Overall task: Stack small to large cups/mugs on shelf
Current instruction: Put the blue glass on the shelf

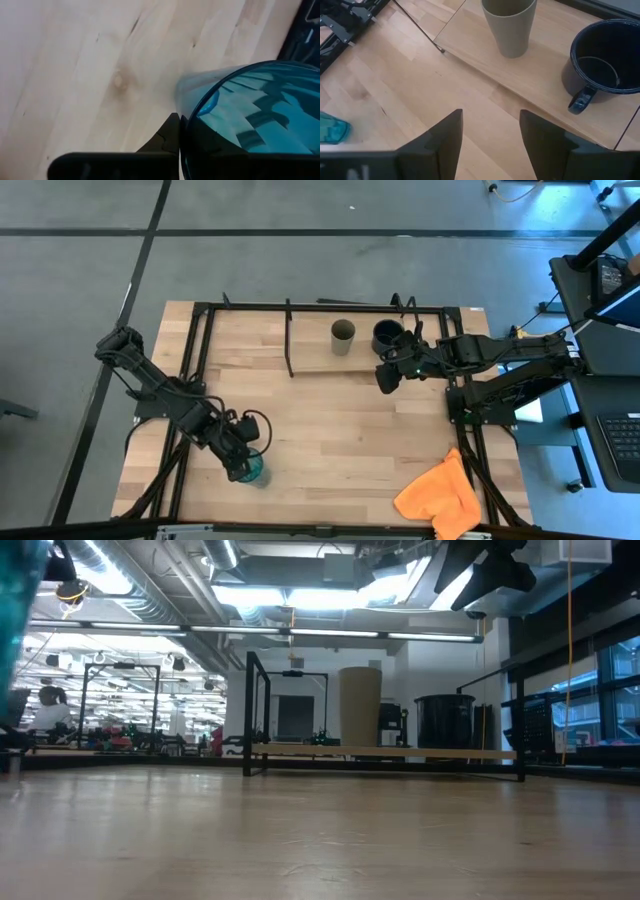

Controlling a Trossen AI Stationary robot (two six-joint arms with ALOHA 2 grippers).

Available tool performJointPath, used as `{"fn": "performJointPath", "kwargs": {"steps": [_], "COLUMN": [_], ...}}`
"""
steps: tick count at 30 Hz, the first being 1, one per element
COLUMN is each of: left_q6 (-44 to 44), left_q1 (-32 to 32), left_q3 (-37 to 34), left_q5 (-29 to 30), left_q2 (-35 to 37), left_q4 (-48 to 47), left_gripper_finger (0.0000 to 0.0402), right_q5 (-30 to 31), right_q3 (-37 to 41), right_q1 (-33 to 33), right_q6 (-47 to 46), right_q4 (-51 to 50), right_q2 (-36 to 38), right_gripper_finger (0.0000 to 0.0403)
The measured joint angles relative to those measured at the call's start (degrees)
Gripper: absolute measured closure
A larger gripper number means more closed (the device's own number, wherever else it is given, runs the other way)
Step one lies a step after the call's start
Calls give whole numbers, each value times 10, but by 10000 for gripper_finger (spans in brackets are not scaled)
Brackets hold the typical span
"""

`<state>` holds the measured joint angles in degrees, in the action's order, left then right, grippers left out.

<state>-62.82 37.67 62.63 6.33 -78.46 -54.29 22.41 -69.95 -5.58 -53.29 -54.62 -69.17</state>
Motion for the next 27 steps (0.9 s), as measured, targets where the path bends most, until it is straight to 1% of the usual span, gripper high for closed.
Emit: {"fn": "performJointPath", "kwargs": {"steps": [5, 10, 13, 20, 23, 27], "left_q6": [1, 47, 83, 190, 238, 306], "left_q1": [-23, -69, -111, -223, -272, -333], "left_q3": [1, 43, 87, 213, 270, 346], "left_q5": [-1, -15, -15, -9, -8, -9], "left_q2": [1, 1, 1, -16, -41, -93], "left_q4": [5, -1, -24, -118, -150, -189], "left_gripper_finger": [398, 399, 399, 400, 400, 401], "right_q5": [0, 0, 0, 0, 0, 0], "right_q3": [0, 0, 0, 0, 0, 0], "right_q1": [0, 0, 0, 0, 0, 0], "right_q6": [-1, -1, -2, -2, -1, -1], "right_q4": [-1, -1, -4, -12, -12, -13], "right_q2": [0, 0, 0, 0, 0, 0], "right_gripper_finger": [205, 205, 205, 205, 205, 205]}}
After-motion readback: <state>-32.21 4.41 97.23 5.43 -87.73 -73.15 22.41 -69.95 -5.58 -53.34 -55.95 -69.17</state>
